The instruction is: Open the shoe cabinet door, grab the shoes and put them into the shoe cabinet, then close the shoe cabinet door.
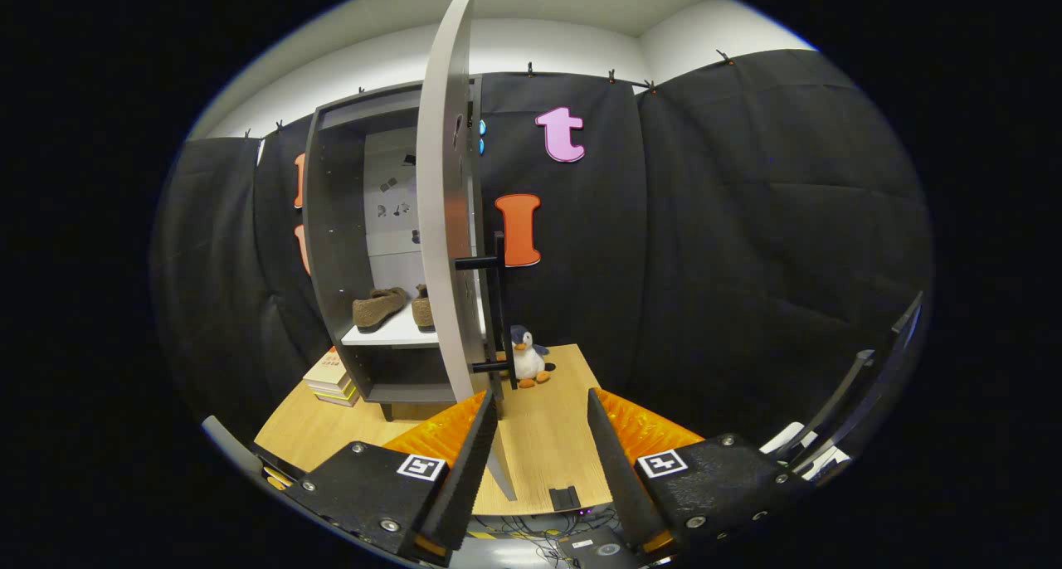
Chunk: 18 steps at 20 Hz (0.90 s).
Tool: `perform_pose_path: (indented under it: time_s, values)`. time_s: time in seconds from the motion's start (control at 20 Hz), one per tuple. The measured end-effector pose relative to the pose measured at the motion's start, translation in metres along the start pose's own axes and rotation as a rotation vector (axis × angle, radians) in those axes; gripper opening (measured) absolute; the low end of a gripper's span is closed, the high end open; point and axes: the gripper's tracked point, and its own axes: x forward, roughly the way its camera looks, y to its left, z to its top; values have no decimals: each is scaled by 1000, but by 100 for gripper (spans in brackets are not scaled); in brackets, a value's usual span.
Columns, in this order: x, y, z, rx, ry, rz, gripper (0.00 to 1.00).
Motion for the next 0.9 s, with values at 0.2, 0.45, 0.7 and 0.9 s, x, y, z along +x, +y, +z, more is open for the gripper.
perform_pose_path:
  time_s: [0.2, 0.45, 0.7, 0.9]
  values:
    - [25, 3, -1, -18, 0, 70, 76]
    - [41, 6, -2, -5, -1, 142, 78]
    - [49, 11, 0, -25, -34, 148, 82]
    - [46, 28, 2, -70, -59, 165, 80]
